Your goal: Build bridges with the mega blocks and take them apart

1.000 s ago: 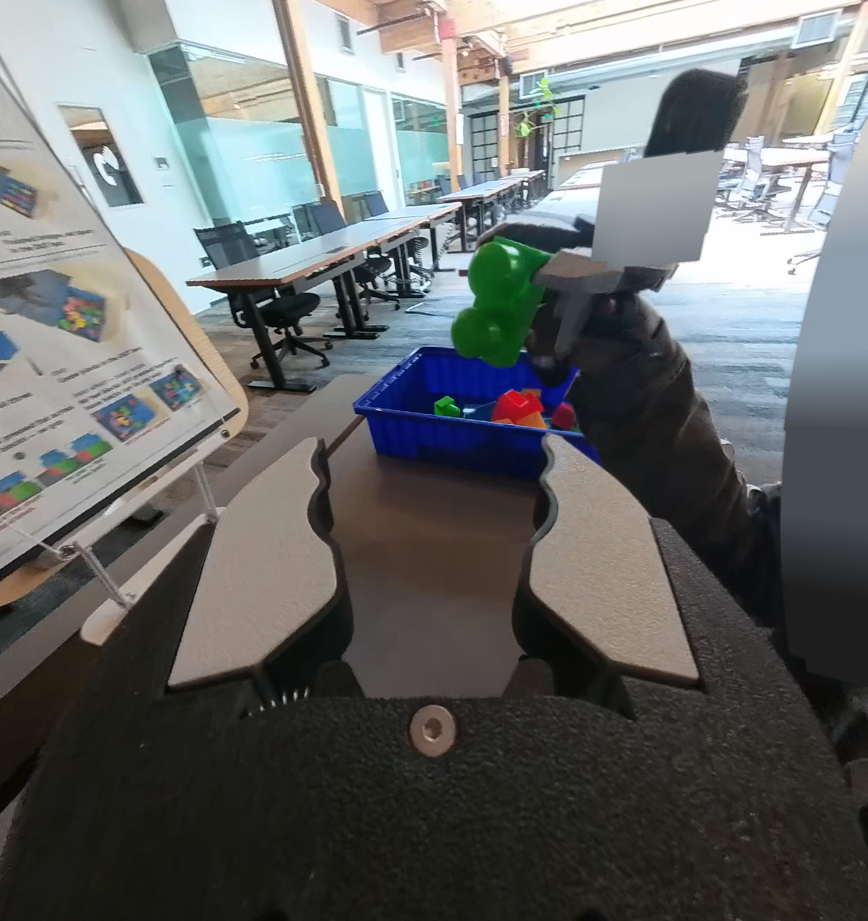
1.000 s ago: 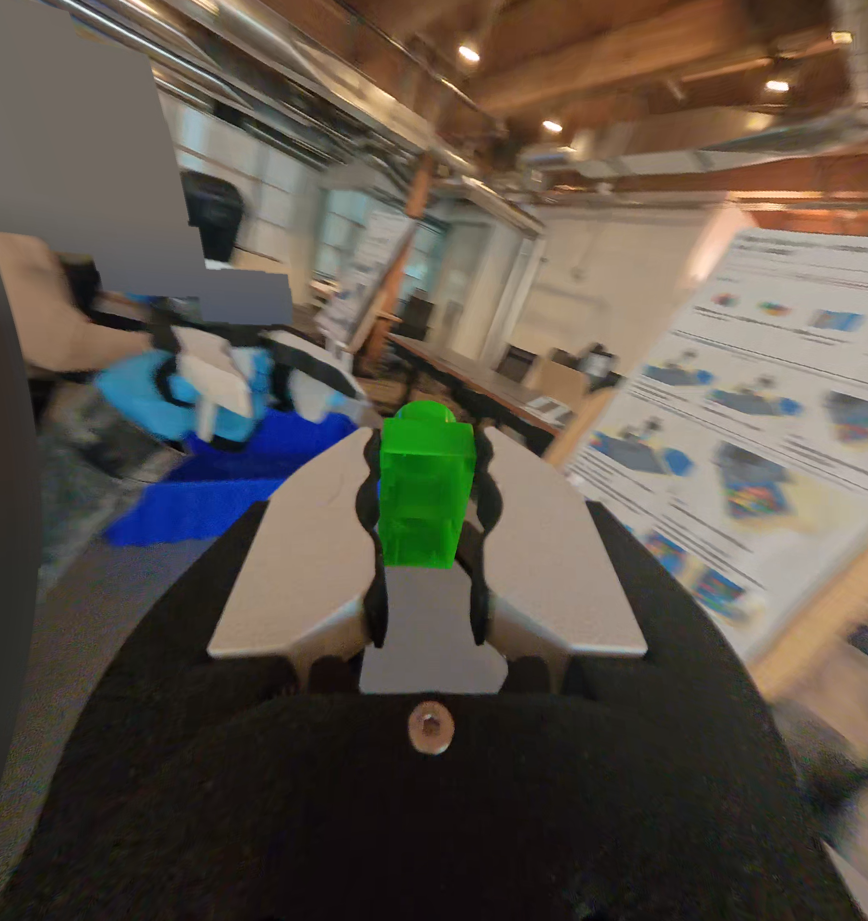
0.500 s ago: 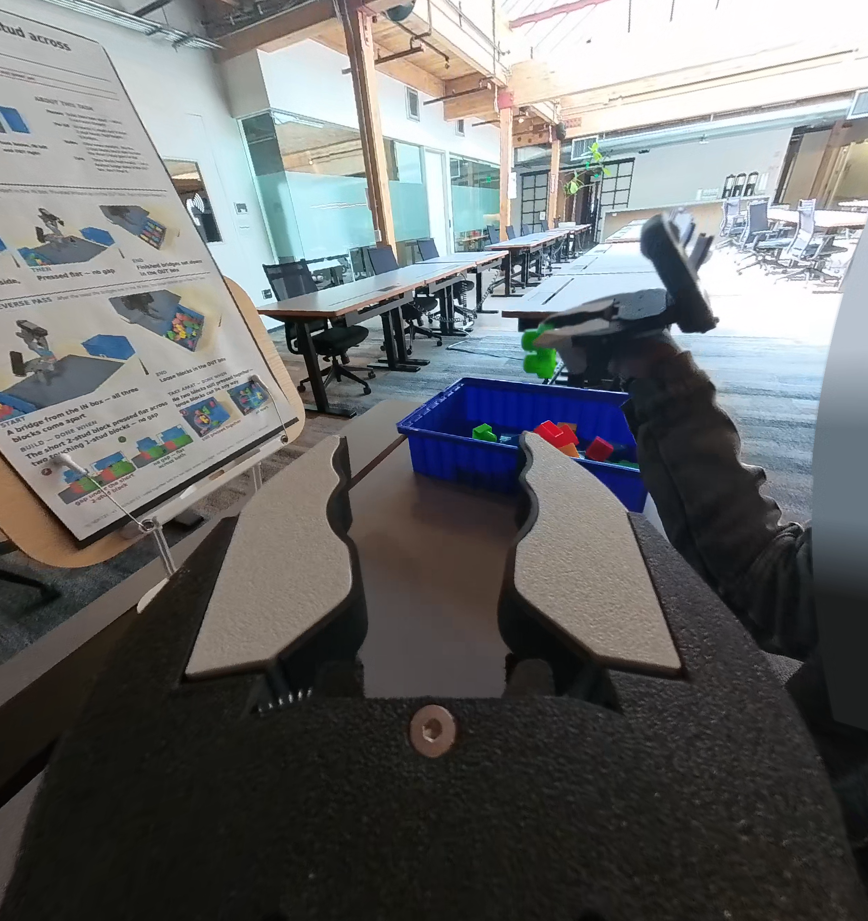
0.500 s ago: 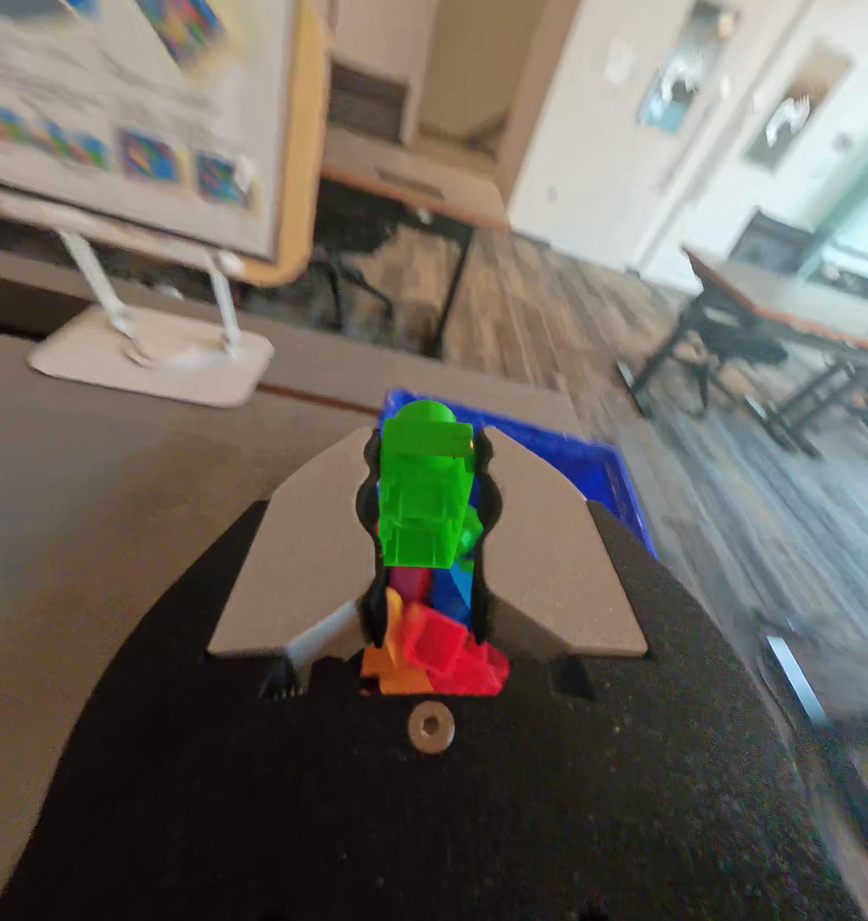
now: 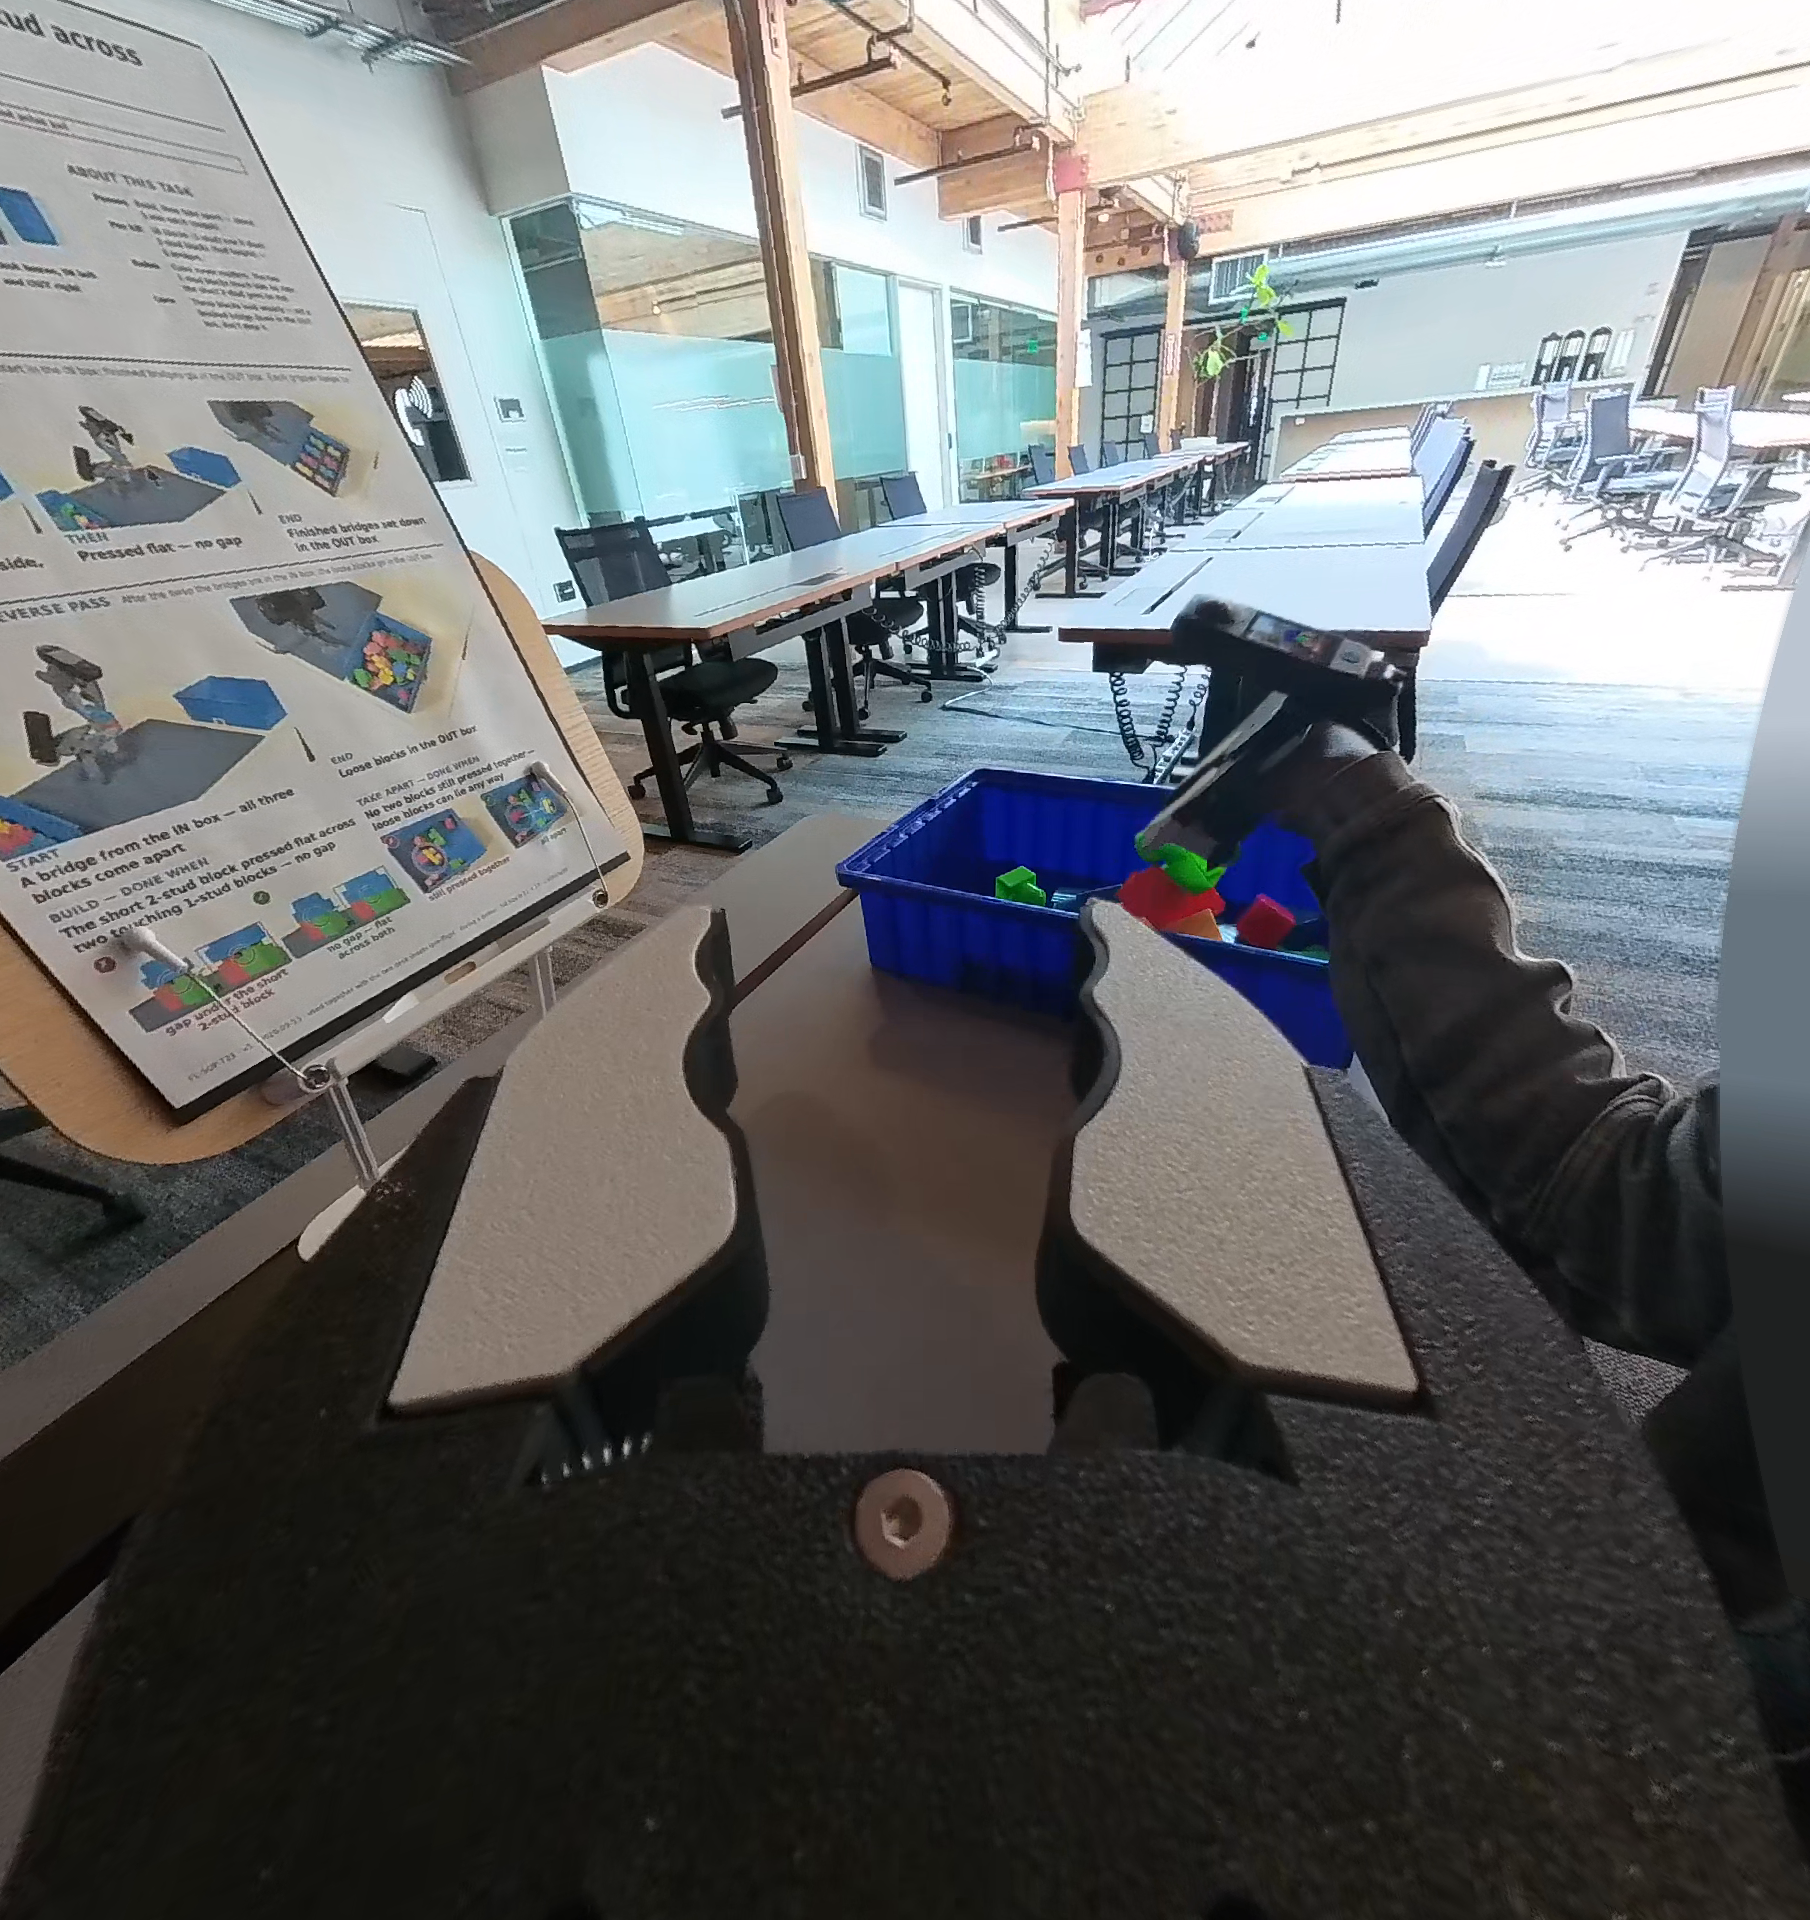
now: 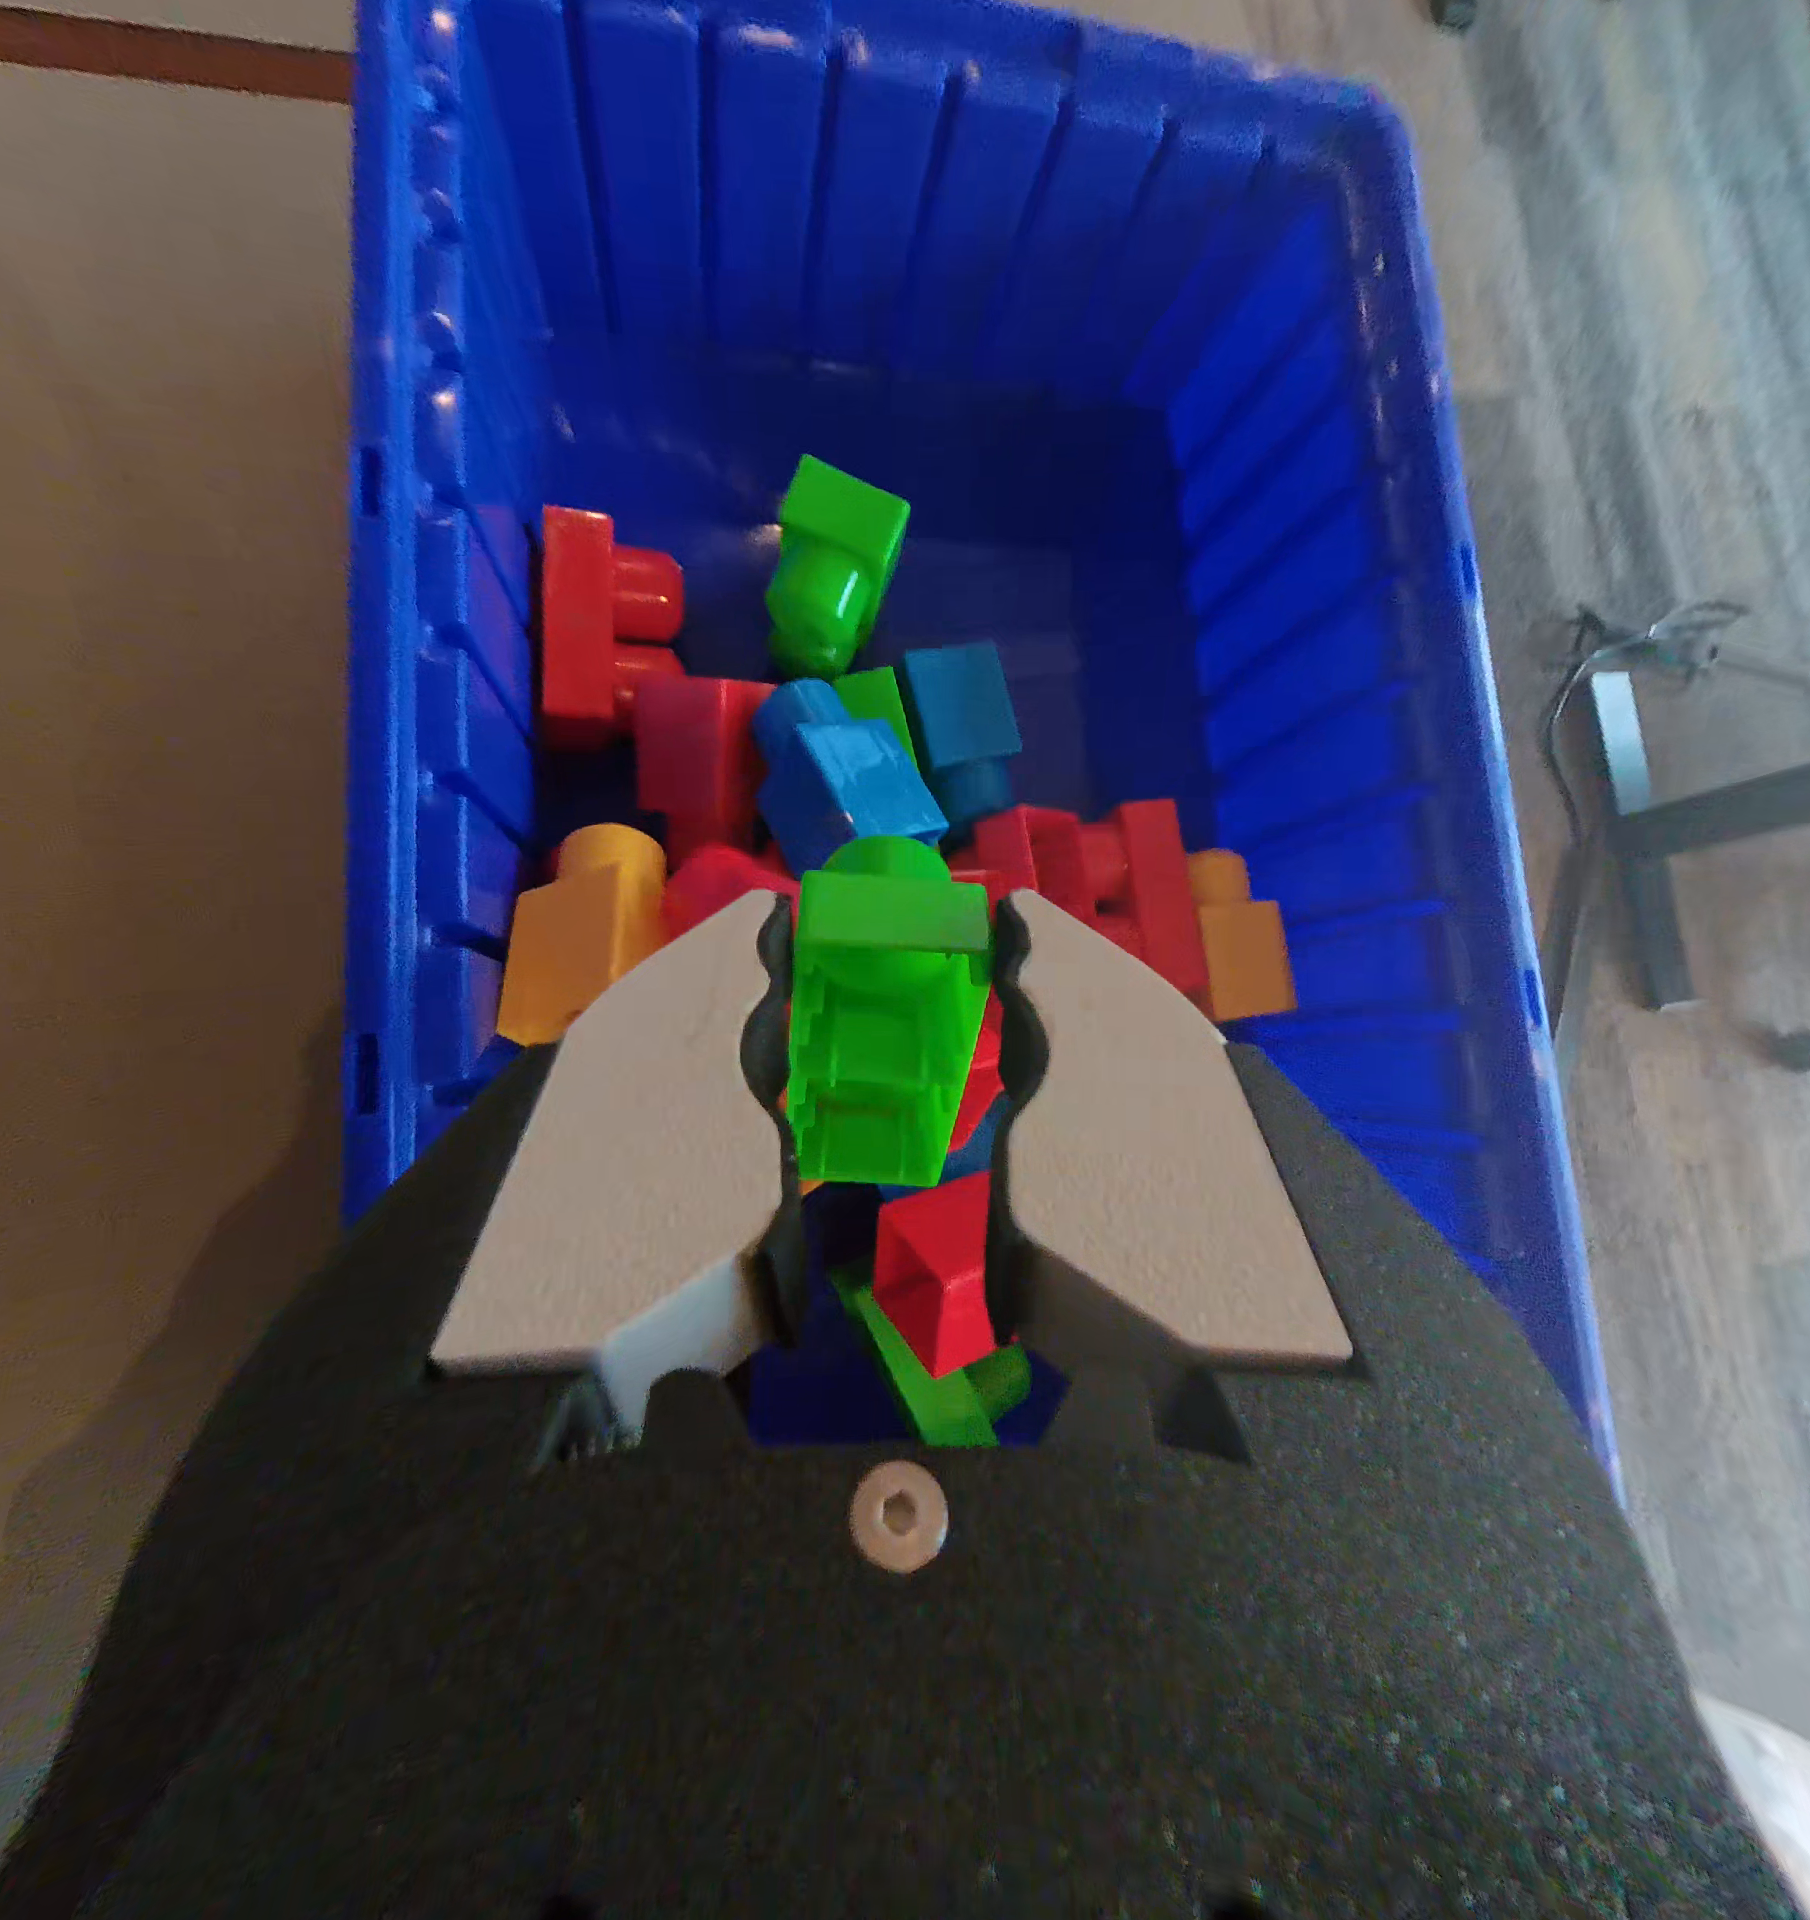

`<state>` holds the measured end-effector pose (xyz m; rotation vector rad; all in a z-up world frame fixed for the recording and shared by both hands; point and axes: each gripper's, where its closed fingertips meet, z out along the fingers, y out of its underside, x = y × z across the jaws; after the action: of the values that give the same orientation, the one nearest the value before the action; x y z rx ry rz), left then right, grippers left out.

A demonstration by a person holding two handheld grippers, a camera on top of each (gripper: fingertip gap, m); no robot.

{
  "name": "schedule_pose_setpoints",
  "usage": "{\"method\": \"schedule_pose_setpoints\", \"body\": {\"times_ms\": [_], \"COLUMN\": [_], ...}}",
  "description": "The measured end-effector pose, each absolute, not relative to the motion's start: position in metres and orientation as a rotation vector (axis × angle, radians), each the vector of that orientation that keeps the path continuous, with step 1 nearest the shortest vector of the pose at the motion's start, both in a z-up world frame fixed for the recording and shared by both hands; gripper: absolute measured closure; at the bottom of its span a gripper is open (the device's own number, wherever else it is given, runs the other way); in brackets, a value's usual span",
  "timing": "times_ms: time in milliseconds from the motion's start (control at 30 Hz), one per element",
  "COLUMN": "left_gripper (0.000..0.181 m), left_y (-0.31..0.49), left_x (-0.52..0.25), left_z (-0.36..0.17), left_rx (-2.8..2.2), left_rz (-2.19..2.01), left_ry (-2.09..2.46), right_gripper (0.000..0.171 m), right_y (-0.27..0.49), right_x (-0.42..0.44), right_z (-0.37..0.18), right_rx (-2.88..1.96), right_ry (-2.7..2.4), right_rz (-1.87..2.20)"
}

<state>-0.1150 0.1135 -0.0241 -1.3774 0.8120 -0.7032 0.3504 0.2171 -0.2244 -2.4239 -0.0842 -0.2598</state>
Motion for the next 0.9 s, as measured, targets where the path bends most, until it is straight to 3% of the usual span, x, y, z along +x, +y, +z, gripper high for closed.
{"method": "schedule_pose_setpoints", "body": {"times_ms": [67,167,567,800,900], "left_gripper": [0.119,0.119,0.120,0.120,0.121], "left_y": [0.114,0.114,0.122,0.133,0.145], "left_x": [-0.115,-0.114,-0.084,-0.066,-0.069], "left_z": [-0.024,-0.024,-0.037,-0.052,-0.058], "left_rx": [-1.380,-1.379,-1.427,-1.484,-1.525], "left_rz": [-0.700,-0.698,-0.687,-0.599,-0.509], "left_ry": [0.812,0.814,0.878,0.925,0.900], "right_gripper": [0.114,0.102,0.080,0.074,0.057], "right_y": [0.216,0.220,0.224,0.191,0.172], "right_x": [0.357,0.358,0.285,0.200,0.181], "right_z": [-0.225,-0.212,-0.084,-0.010,0.014], "right_rx": [-2.433,-2.355,-1.707,-1.252,-1.084], "right_ry": [-0.009,0.028,-0.245,-0.398,-0.409], "right_rz": [-0.271,-0.260,-0.150,0.370,0.579]}}
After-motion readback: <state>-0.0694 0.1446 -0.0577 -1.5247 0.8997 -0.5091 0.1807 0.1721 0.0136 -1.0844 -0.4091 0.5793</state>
